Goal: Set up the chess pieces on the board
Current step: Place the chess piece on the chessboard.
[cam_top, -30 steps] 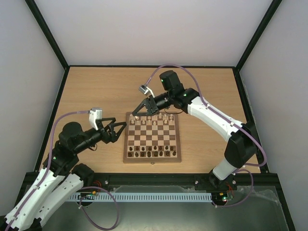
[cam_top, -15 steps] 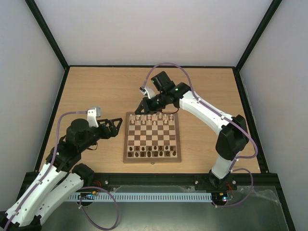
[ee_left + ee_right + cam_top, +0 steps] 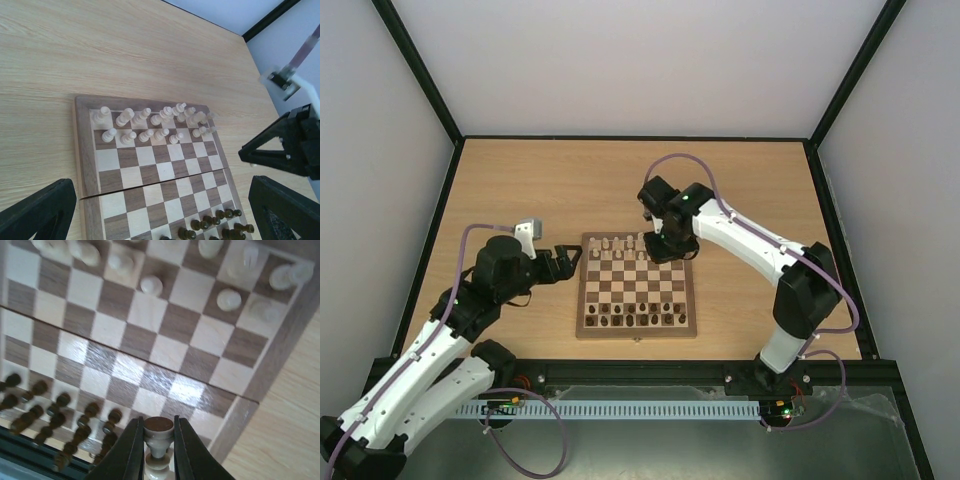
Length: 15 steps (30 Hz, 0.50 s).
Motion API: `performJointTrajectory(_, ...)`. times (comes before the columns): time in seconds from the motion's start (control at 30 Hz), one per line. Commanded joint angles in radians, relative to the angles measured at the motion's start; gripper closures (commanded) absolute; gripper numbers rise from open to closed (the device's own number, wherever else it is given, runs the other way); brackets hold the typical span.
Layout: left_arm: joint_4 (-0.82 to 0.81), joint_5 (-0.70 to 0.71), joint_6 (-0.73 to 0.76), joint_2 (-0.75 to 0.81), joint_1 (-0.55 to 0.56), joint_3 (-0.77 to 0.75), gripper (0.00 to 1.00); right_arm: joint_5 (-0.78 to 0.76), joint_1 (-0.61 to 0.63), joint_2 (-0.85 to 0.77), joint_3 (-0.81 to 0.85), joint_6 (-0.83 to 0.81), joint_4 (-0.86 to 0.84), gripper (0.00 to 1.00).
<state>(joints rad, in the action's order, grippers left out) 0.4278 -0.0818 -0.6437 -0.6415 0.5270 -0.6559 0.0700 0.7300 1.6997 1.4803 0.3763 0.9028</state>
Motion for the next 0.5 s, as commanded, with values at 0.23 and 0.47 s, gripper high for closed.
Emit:
performJointTrajectory(0.23, -0.09, -0.101, 0.026, -0.005, -0.002, 0.04, 0.02, -0.209, 0.125, 0.103, 0.031, 0.085, 0.3, 0.88)
performJointTrajectory(0.47, -0.092, -0.104, 0.036, -0.001, -0.004, 0.051, 0.02, -0.27, 0.129, 0.224, 0.112, 0.091, 0.354, 0.86)
